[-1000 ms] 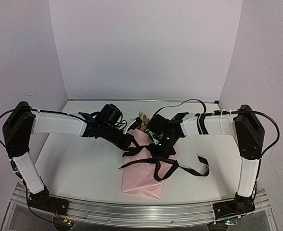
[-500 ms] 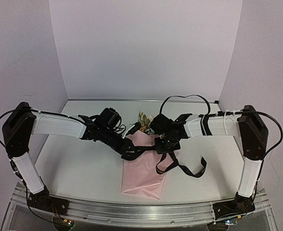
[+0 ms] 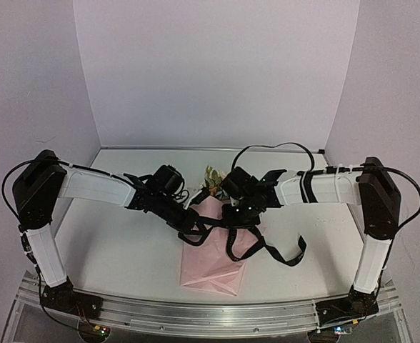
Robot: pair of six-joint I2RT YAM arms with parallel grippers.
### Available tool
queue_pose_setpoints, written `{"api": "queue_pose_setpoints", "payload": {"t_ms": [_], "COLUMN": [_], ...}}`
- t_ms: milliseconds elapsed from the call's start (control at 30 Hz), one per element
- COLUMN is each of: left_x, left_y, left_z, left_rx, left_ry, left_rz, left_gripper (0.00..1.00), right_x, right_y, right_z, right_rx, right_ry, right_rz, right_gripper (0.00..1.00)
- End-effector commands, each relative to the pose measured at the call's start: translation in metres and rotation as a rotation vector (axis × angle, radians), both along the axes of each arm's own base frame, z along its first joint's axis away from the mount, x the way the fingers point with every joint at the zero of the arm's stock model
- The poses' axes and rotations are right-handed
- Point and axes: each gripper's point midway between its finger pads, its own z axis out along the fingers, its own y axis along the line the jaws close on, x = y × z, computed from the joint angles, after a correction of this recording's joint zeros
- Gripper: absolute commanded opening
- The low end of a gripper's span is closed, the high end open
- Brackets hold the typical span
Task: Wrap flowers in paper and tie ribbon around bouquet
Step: Place the right side of the ribbon on the folded bouquet.
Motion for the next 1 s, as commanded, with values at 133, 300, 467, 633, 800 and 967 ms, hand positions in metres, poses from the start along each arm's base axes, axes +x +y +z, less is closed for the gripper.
{"api": "queue_pose_setpoints", "payload": {"t_ms": [133, 300, 467, 633, 800, 967], "left_x": [0.024, 0.029, 0.035, 0.05, 0.071, 0.076], "left_y": [-0.013, -0.012, -0.009, 0.005, 0.041, 0.052], "left_z": [0.024, 0.035, 0.04, 0.05, 0.045, 0.029], "left_rx": [-0.051, -0.07, -0.073, -0.051, 0.057, 0.141], "left_ry": [-0.071, -0.104, -0.113, -0.138, -0.114, -0.009], "left_rz": [0.065, 0.095, 0.154, 0.297, 0.577, 0.719], "left_gripper": [0.32, 0.48, 0.57, 0.61, 0.67, 0.68], "right_x": [-0.011, -0.015, -0.02, -0.026, -0.03, -0.034], "right_y": [0.012, 0.004, -0.001, -0.011, -0.032, -0.065], "right_z": [0.024, 0.037, 0.049, 0.051, 0.055, 0.055], "right_rx": [0.107, 0.126, 0.149, 0.159, 0.162, 0.15], "right_ry": [0.004, -0.013, -0.023, -0.017, -0.025, -0.043], "right_rz": [0.029, 0.03, 0.043, 0.036, 0.008, -0.039], "right_gripper": [0.32, 0.46, 0.59, 0.68, 0.74, 0.82]}}
